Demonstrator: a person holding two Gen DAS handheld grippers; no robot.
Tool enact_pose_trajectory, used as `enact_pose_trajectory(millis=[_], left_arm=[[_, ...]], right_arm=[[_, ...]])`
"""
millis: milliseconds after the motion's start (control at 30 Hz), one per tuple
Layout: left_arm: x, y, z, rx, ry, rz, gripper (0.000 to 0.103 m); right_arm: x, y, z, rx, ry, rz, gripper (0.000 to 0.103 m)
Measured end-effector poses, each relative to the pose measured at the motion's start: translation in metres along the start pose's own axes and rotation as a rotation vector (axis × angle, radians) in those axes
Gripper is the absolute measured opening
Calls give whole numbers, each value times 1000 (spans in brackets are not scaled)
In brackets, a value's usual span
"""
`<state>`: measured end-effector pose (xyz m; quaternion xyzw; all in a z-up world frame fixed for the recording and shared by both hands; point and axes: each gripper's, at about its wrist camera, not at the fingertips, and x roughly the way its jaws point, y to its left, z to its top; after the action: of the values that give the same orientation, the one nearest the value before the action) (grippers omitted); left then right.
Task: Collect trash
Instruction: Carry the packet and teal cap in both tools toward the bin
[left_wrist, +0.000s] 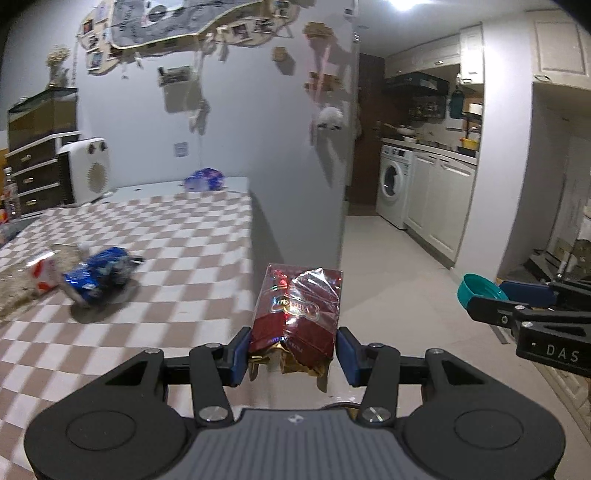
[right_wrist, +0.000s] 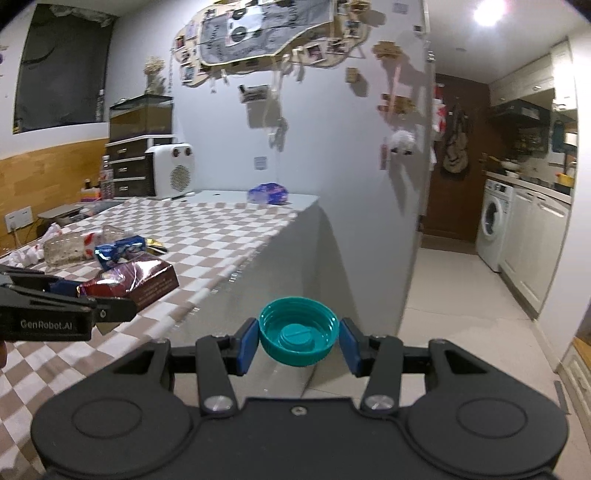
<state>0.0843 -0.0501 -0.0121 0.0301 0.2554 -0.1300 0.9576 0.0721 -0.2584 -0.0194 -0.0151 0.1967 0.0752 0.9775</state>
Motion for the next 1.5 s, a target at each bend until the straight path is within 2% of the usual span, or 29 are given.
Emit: enact_pose_trajectory(millis=[333,633,867,1167,1500], left_arm=[[29,-78,-18,34,64,-84,49],[106,-129,-55,34,223,-127,49],[179,-139,-90,19,371,-114,49],[279,-140,-130,-4,540,-105,49],[378,-107,-185,-51,710,-50,49]], right_arm=[[-23,-63,-32,49,32,-90,48],[-10,-119,-76,118,112,-154,48],[37,-149,-118,162,232,-162,48],[118,-170,-175,227,391,-139,48],[213,-180,-220,247,546,-114,48]])
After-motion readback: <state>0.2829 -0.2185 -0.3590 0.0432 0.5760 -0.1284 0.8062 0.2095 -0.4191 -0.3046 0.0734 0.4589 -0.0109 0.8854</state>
